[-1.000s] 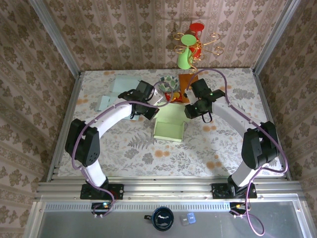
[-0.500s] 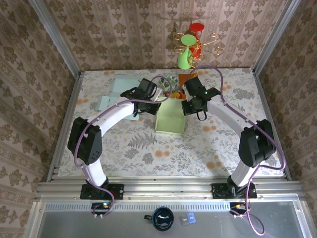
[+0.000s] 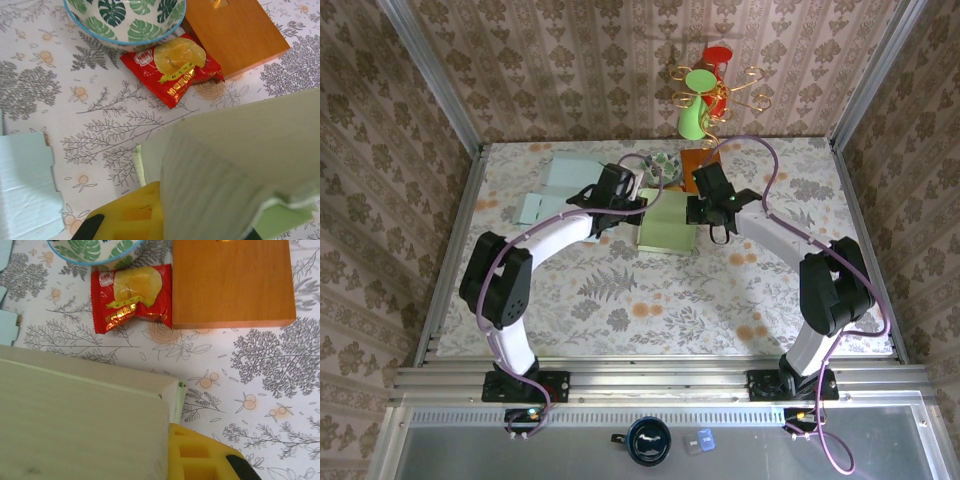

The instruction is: Fold the paper box

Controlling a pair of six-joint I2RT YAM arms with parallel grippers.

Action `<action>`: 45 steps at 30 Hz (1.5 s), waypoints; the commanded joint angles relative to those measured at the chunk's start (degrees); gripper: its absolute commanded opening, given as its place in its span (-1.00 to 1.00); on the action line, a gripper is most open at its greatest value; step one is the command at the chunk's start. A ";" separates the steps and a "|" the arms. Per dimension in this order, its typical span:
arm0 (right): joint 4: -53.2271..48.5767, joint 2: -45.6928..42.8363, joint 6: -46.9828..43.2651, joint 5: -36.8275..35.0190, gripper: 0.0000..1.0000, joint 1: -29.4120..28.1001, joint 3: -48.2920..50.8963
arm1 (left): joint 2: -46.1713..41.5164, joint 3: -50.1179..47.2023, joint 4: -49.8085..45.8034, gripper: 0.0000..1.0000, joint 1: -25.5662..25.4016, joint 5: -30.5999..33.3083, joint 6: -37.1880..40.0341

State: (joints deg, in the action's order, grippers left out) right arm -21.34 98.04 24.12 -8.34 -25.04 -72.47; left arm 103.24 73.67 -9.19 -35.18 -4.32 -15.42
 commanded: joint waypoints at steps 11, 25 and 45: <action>10.04 -2.78 8.80 -2.86 -1.00 -1.52 5.62 | 1.21 -7.29 13.49 -1.00 0.37 -4.62 -3.59; 11.70 -9.25 11.98 -7.74 -0.73 -6.87 14.83 | 0.12 -16.01 21.77 -1.00 -0.49 -1.70 -6.29; -9.15 -30.22 35.39 22.72 0.72 1.82 8.69 | -0.64 -16.37 20.44 -1.00 -1.80 2.06 -4.92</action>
State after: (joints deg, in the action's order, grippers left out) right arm -27.29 69.69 53.45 8.16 -26.63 -61.69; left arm 103.11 58.48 14.83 -36.51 -2.94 -20.16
